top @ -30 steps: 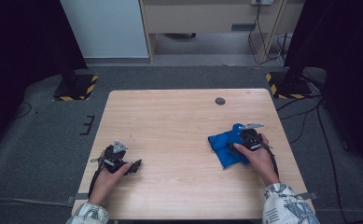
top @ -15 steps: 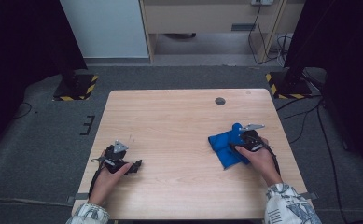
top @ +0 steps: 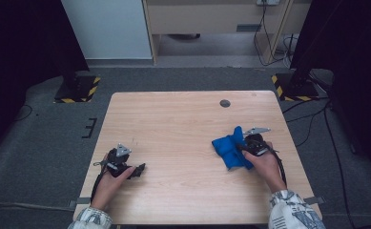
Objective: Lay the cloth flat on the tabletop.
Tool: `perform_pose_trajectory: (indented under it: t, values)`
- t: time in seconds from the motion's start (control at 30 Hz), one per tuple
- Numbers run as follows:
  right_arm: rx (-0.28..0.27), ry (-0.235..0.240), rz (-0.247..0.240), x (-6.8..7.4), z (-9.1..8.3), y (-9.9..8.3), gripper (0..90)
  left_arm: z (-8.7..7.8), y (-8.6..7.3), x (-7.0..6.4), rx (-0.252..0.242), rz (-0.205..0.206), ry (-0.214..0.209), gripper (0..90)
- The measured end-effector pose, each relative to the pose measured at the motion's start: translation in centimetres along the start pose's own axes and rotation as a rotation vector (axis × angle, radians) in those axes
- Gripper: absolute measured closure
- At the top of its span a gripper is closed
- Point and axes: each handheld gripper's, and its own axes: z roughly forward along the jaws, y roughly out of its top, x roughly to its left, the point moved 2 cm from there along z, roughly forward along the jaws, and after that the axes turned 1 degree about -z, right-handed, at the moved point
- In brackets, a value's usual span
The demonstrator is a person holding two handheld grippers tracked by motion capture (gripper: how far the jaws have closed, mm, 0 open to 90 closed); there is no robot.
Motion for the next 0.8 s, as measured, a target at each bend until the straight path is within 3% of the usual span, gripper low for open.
perform_pose_trajectory:
  t: [0.2, 0.8]
  values:
    - [-0.075, 0.019, 0.022, 0.3, -1.6, 1.4, 77.9, 0.0, 0.0, 0.0, 0.0, 0.001, 0.0, 0.0]
    - [-0.175, 0.052, -0.046, 2.6, -5.2, 6.5, 77.9, 0.0, 0.0, 0.0, 0.0, 0.0, 0.0, 0.0]
